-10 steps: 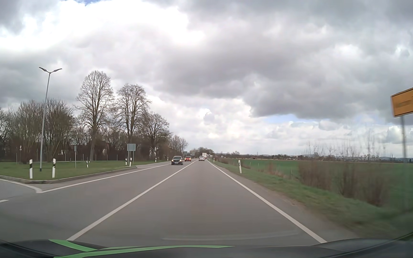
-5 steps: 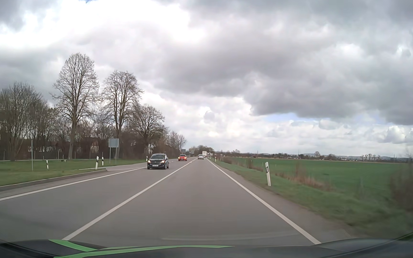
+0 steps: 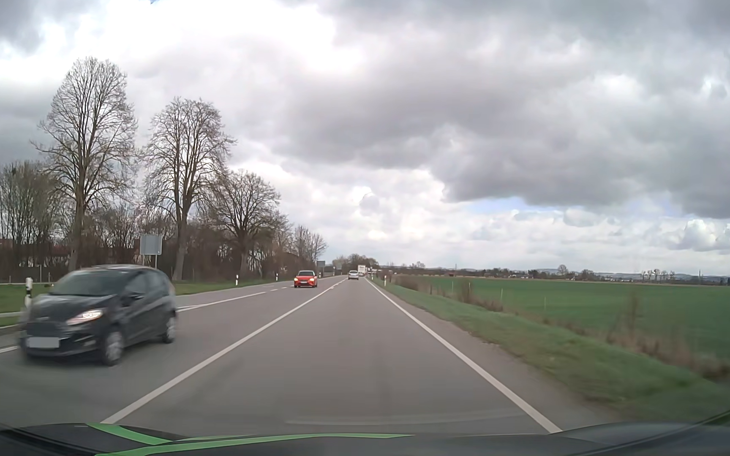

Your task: Follow the waypoints while adhering to traffic rules and regulations

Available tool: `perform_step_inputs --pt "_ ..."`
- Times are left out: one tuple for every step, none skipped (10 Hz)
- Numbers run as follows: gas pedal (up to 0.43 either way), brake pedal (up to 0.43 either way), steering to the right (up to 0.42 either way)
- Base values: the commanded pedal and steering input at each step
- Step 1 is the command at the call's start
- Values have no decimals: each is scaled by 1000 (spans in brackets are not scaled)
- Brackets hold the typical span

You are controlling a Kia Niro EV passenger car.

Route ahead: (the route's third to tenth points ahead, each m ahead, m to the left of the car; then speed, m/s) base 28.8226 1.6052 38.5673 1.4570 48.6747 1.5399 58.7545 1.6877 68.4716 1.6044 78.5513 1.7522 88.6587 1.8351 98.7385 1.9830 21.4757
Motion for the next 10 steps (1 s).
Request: perform_step_inputs --pt "209 0 1" --pt "209 0 1" --pt "209 0 1" --pt "209 0 1" --pt "209 0 1" --pt "209 0 1" --pt "209 0 0" --pt "209 0 1" --pt "209 0 0" --pt "209 0 0"
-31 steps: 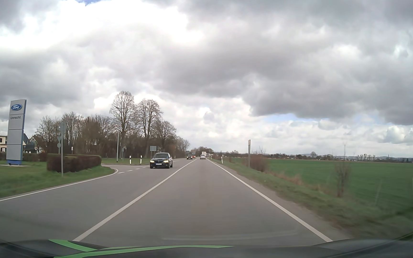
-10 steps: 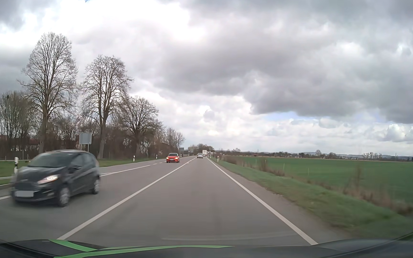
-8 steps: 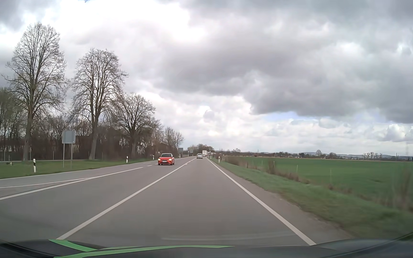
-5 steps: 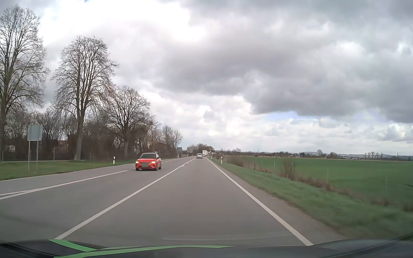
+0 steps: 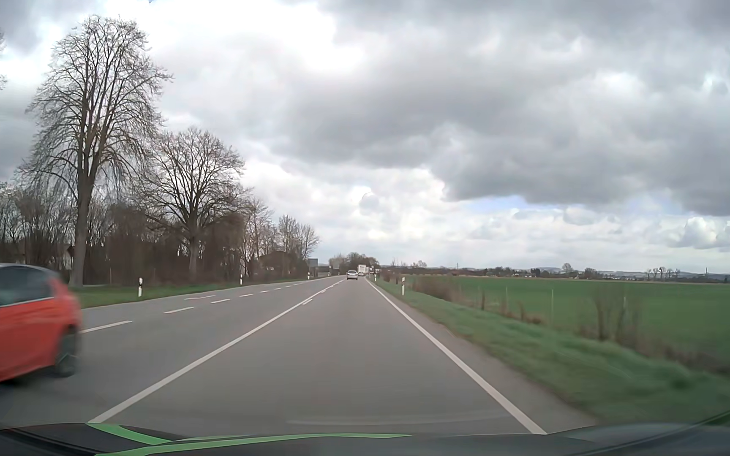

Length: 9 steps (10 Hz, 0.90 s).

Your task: Follow the waypoints while adhering to traffic rules and regulations

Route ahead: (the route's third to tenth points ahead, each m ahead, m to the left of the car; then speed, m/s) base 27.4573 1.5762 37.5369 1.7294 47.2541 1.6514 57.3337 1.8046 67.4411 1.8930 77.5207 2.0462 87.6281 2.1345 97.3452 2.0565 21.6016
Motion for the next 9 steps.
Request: perform_step_inputs --pt "209 0 0" --pt "209 0 0" --pt "209 0 0" --pt "209 0 0" --pt "209 0 0" --pt "209 0 0" --pt "209 0 0" --pt "209 0 0" --pt "209 0 0"
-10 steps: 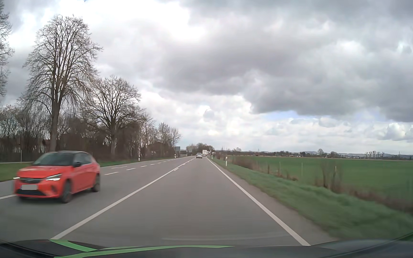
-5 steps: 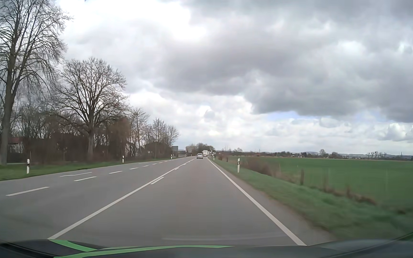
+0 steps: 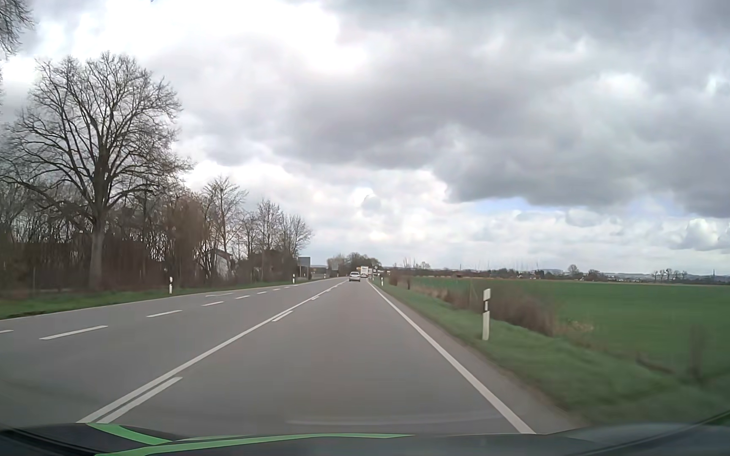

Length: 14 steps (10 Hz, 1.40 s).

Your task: Follow the waypoints while adhering to traffic rules and regulations

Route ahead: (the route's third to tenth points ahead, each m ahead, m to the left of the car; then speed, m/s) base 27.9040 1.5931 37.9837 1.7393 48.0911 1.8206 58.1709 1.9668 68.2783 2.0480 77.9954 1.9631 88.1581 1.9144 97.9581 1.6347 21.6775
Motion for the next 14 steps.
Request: perform_step_inputs --pt "209 0 0" --pt "209 0 0" --pt "209 0 0" --pt "209 0 0" --pt "209 0 0" --pt "209 0 0" --pt "209 0 0" --pt "209 0 0" --pt "209 0 1" --pt "209 0 1" --pt "209 0 1" --pt "209 0 1" --pt "209 0 1" --pt "209 0 0"
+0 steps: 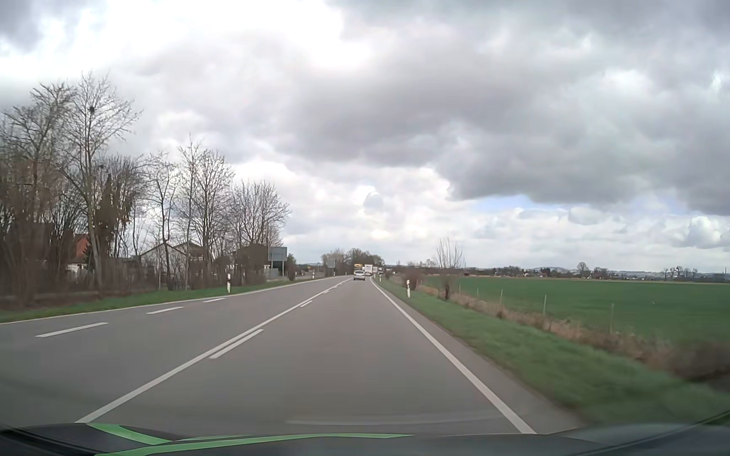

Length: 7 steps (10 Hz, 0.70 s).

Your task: Follow the waypoints while adhering to traffic rules and regulations

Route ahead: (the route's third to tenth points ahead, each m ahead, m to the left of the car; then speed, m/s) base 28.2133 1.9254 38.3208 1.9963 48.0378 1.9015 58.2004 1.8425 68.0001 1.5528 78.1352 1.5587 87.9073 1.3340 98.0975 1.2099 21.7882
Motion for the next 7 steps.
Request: perform_step_inputs --pt "209 0 1" --pt "209 0 0" --pt "209 0 0" --pt "209 0 0" --pt "209 0 1" --pt "209 0 0" --pt "209 0 0"
